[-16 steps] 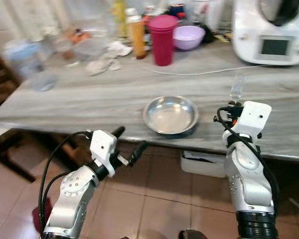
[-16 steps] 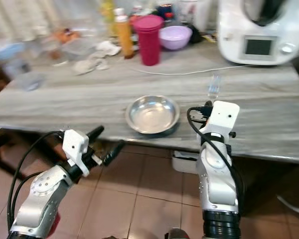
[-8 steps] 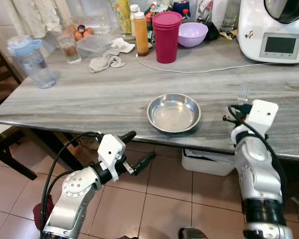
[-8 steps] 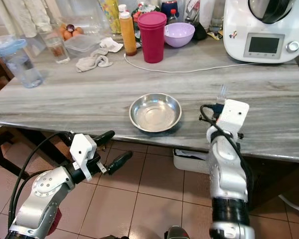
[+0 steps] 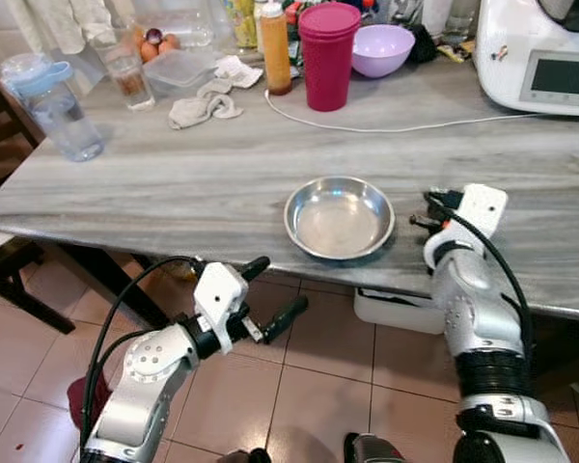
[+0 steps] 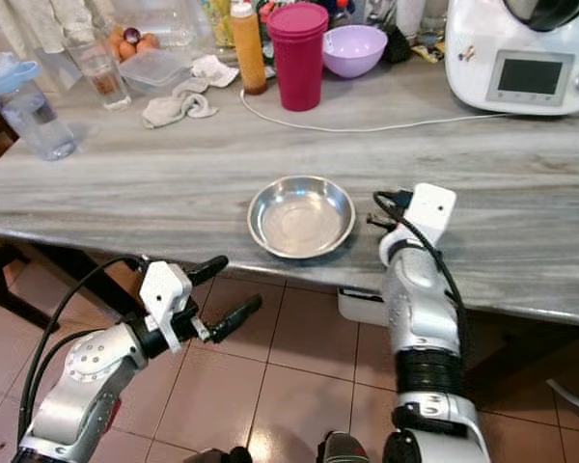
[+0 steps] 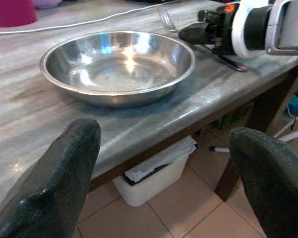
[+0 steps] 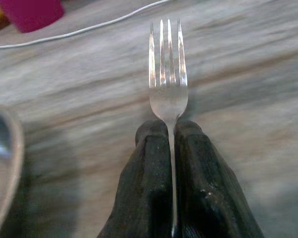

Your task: Setting the table

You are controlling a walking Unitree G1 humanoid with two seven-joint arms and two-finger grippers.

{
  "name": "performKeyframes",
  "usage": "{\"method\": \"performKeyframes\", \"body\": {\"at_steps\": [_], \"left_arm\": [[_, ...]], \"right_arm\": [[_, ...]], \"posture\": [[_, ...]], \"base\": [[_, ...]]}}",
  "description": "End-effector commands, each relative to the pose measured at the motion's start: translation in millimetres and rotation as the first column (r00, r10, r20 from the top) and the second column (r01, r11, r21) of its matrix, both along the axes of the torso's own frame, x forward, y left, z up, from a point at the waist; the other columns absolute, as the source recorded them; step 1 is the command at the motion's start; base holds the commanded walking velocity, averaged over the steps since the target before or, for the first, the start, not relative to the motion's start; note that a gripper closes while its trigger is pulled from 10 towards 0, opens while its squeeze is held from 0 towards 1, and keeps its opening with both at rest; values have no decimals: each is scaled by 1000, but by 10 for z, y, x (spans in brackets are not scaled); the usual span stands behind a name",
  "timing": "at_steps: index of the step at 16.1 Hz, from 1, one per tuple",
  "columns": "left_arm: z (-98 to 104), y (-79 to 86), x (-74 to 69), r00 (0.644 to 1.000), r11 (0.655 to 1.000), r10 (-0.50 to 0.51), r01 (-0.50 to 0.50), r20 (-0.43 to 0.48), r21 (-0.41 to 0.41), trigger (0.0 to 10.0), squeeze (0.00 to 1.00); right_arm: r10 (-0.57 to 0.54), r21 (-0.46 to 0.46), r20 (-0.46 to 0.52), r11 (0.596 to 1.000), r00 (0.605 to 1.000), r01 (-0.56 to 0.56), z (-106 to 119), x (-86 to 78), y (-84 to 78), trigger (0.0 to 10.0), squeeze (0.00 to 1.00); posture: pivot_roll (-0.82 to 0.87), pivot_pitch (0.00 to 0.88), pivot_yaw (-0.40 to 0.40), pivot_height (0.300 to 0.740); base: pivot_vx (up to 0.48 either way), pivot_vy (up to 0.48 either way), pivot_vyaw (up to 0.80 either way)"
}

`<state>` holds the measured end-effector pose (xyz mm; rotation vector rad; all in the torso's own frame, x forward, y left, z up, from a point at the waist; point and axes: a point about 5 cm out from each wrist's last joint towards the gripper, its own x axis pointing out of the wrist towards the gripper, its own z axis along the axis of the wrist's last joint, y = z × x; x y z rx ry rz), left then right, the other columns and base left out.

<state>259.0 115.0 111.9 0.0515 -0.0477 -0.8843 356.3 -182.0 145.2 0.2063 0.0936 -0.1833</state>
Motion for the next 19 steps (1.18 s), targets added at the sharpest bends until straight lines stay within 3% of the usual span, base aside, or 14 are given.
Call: {"method": "performKeyframes", "body": {"at_steps": [1,7,15,16,17,19], "left_arm": [[1,32,-29,1000,1000,-8,8,8,20,10000,0],[-6,33,-43,1000,1000,-20,19,4,24,10000,0],[11,25,-41,1000,1000,-21,21,5,22,10000,0],[14,19,-42,1000,1000,-23,23,4,20,10000,0],[18,14,-44,1000,999,-27,27,4,19,10000,0],[28,1,-49,999,999,-44,44,3,12,10000,0]], "right_arm": [[31,42,-5,999,1000,-31,-15,26,104,10000,0],[78,65,-36,995,996,-75,-108,-6,259,10000,0],[6,-11,-87,1000,996,-7,-188,-116,39,10000,0],[4,-9,-94,1000,996,-5,-203,-131,24,10000,431],[5,-1,-99,1000,995,-5,-216,-145,20,10000,1000],[6,0,-103,1000,995,-6,-225,-157,20,10000,1000]], "posture": [[-177,195,104,740],[-178,192,106,740],[-182,187,104,740],[-186,189,105,740],[-187,188,107,740],[-187,188,107,740]], "base": [[0,0,0],[0,0,0],[0,0,0],[0,0,0],[0,0,0],[0,0,0]]}}
